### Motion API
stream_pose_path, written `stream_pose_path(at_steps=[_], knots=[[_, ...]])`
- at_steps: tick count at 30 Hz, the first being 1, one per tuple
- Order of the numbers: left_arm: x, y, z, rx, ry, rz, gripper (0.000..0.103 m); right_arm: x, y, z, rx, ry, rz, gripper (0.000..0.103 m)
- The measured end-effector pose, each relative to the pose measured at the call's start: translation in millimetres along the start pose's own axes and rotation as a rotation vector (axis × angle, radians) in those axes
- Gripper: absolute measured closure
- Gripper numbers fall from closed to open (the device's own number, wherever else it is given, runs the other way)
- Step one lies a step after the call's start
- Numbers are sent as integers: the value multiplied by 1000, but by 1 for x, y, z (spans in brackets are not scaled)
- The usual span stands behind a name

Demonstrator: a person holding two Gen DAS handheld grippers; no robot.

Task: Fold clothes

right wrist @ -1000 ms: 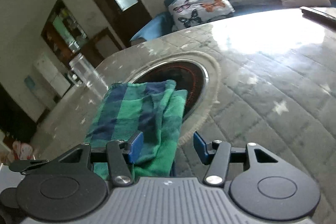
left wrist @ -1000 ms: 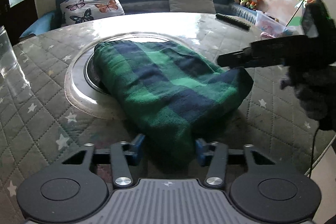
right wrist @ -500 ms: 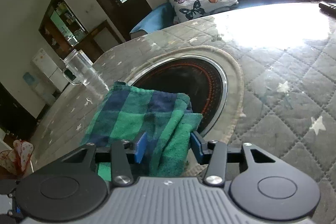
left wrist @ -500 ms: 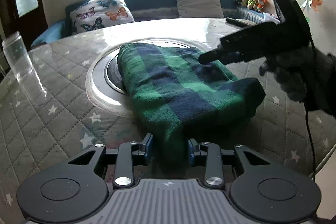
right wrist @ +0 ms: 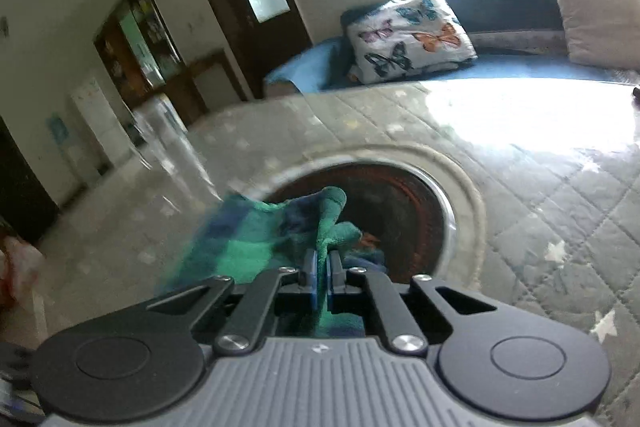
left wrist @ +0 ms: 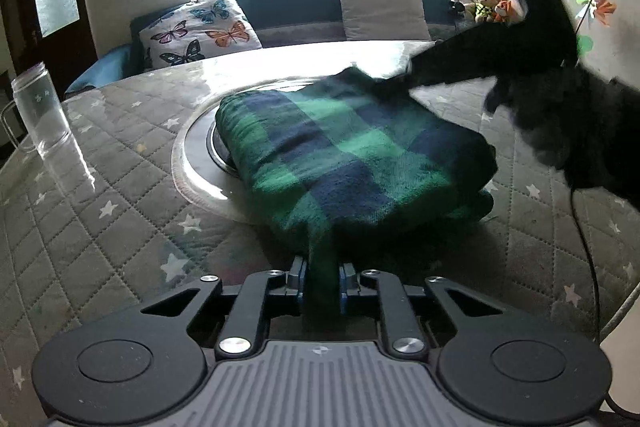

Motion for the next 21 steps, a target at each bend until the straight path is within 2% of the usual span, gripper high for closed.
stream_pose_path(at_steps=[3,5,8,13,16,21], knots=[[0,2,0,-8,4,-4,86,-15,14,10,-41,-2,-51,96],[1,2,1,-18,4,-6,82,-10,14,13,-44,15,-39,86],[6,0,-1,-26,20,-7,80,11,5,8,7,52,-5,84],[26,-7,-3,-40,82,27,79,52,3,-25,89,-47,32,84],[41,-17,-4,-57,118,68,78,65,12,-49,158,-107,18,84],[40,-40,-7,-57,129,130,79,69,31,-74,260,-126,-21,84]])
Point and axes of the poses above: each gripper's, at about its wrist camera, not at the fingertips, and x roughly against the way its jaws point, z to its right, y to its underside, the point moved 4 cm from there along -x, roughly the way its jaws point, and after that the axes turned 5 degrees about x, right-handed, at the moved point
